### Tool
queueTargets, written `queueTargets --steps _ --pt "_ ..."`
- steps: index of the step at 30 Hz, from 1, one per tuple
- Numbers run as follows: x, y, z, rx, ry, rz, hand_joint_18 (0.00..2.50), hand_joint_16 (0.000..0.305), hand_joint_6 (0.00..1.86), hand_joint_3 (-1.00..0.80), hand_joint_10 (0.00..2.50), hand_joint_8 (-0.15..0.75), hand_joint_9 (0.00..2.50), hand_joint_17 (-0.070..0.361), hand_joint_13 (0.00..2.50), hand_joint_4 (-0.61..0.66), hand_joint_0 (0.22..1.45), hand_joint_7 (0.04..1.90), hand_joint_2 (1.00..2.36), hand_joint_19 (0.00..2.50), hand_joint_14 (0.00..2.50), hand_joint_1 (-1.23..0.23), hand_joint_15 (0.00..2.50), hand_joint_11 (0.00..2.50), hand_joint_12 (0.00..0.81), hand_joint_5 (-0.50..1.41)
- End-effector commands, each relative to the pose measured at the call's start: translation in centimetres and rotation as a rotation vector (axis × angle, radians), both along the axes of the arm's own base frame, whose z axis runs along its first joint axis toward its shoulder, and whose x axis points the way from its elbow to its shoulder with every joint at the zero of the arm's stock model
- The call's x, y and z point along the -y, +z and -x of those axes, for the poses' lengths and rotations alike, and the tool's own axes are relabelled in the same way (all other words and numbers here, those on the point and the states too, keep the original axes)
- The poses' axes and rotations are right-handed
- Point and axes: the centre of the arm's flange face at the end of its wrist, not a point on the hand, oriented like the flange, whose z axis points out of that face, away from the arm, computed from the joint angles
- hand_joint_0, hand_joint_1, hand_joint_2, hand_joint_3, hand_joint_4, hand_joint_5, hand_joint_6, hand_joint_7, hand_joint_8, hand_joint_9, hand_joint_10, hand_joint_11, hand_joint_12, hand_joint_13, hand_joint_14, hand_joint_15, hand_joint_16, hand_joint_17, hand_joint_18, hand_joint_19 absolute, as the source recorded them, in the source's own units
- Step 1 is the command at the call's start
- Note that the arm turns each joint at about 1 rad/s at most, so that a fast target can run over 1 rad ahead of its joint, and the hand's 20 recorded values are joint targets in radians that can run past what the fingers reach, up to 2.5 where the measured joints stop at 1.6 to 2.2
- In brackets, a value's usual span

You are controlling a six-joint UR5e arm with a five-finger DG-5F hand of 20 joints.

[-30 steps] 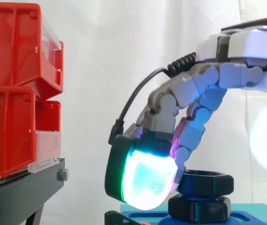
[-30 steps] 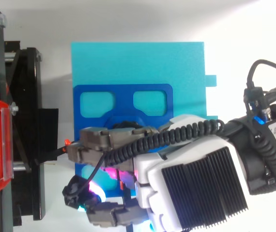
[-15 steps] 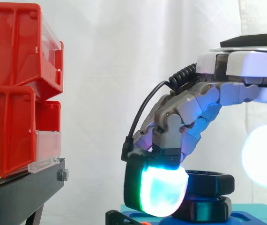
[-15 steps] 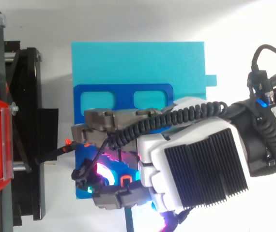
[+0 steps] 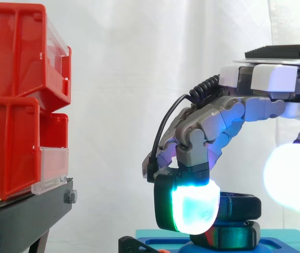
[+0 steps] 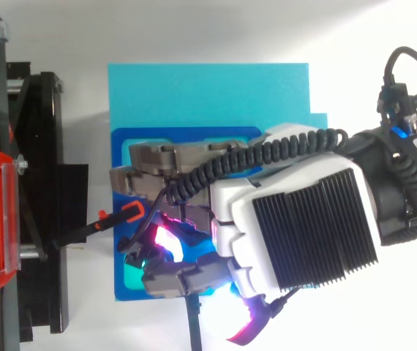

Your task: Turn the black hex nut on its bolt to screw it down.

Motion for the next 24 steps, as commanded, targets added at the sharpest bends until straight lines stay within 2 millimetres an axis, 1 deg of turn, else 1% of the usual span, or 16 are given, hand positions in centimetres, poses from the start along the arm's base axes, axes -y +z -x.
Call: queueTargets --steps 1,10,18,21,22,24 --pt "0.5 0.1 0.0 0.012 0.003 -0.001 0.60 0.045 0.51 -0.50 0.01 0.293 1.15 0.100 0.70 -0.01 0.51 1.23 1.00 0.47 0.01 -0.17 0.17 0.31 0.308 0.04" --pt "1.9 0.2 0.0 0.022 -0.006 0.002 0.60 0.045 0.51 -0.50 0.01 0.293 1.15 0.101 0.71 -0.01 0.51 1.23 1.00 0.47 0.01 -0.17 0.17 0.31 0.310 0.04" --pt "4.4 0.2 0.3 0.040 -0.009 0.009 0.61 0.045 0.51 -0.50 0.01 0.295 1.15 0.101 0.71 -0.01 0.51 1.20 1.00 0.47 0.01 -0.17 0.17 0.31 0.312 0.04" --pt "5.0 0.2 0.4 0.042 -0.010 0.011 0.61 0.045 0.51 -0.50 0.01 0.292 1.15 0.101 0.71 0.00 0.51 1.20 1.00 0.47 0.01 -0.18 0.17 0.31 0.309 0.04" --pt "5.5 0.3 0.5 0.045 -0.009 0.011 0.61 0.045 0.51 -0.50 0.01 0.296 1.15 0.101 0.71 0.00 0.51 1.20 1.00 0.47 0.01 -0.18 0.18 0.30 0.310 0.03" --pt "5.9 0.3 0.6 0.046 -0.004 0.010 0.61 0.045 0.51 -0.50 0.01 0.292 1.14 0.101 0.71 0.00 0.51 1.20 1.00 0.47 0.01 -0.18 0.18 0.30 0.310 0.04"
